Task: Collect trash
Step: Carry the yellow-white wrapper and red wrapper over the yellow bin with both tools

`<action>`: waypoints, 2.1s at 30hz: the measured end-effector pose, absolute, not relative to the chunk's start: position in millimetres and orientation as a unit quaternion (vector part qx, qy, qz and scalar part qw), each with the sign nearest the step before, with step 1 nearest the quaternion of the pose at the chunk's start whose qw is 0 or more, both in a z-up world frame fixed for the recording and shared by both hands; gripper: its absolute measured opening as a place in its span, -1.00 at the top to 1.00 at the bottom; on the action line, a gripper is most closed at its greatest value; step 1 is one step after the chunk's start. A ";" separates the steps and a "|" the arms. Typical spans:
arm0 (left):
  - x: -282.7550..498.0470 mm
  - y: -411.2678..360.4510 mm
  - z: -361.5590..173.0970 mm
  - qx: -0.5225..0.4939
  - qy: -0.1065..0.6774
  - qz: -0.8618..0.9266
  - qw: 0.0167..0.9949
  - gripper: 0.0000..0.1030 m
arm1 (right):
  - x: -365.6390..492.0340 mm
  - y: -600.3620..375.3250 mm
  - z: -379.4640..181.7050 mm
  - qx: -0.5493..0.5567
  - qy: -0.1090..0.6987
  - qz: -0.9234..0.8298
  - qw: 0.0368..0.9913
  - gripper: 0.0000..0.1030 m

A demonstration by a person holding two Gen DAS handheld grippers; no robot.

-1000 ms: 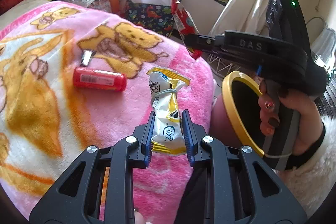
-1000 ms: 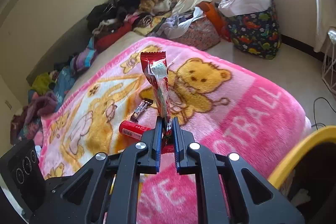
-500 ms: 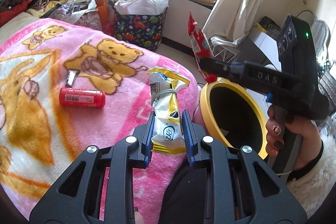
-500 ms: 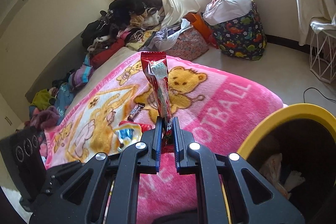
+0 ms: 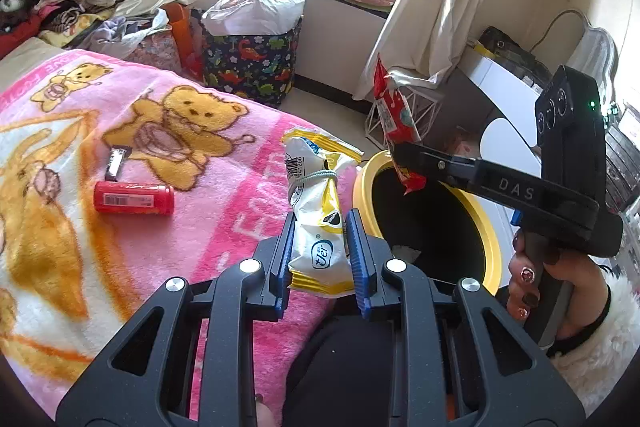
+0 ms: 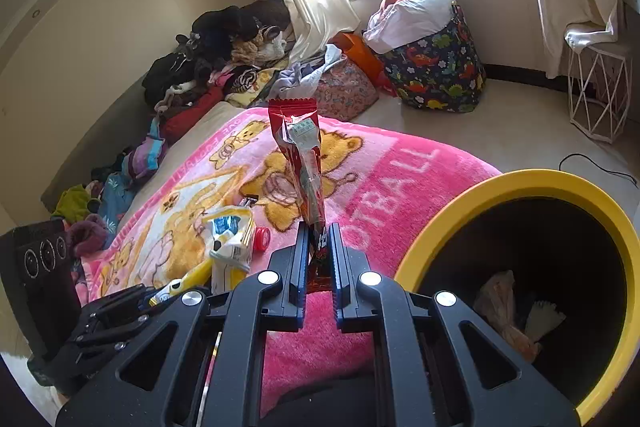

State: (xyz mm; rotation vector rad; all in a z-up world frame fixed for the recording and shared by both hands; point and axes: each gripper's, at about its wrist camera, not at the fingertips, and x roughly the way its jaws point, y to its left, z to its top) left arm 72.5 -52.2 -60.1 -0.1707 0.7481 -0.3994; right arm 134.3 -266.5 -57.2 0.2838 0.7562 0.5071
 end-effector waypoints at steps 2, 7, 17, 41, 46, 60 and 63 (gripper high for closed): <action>73.8 -54.6 -60.6 -0.082 0.362 -0.196 0.908 0.64 | 131.6 -269.8 -57.2 0.138 0.364 0.243 0.889 0.81; 73.2 -60.9 -60.4 -0.080 0.360 -0.202 0.907 0.64 | 125.2 -272.9 -54.6 0.139 0.361 0.241 0.890 0.81; 74.4 -74.2 -57.2 -0.080 0.355 -0.214 0.906 0.64 | 117.6 -285.5 -47.5 0.148 0.351 0.231 0.895 0.81; 78.7 -109.7 -51.8 -0.074 0.348 -0.241 0.903 0.64 | 92.9 -330.2 -49.1 0.176 0.340 0.176 0.907 0.81; 79.0 -115.6 -51.4 -0.073 0.347 -0.245 0.902 0.64 | 90.8 -340.7 -51.8 0.183 0.339 0.166 0.908 0.81; 78.8 -133.1 -53.2 -0.064 0.348 -0.259 0.899 0.64 | 85.9 -364.5 -53.2 0.195 0.331 0.135 0.913 0.81; 79.0 -137.2 -53.8 -0.062 0.349 -0.263 0.897 0.64 | 84.6 -371.2 -55.1 0.199 0.330 0.127 0.914 0.81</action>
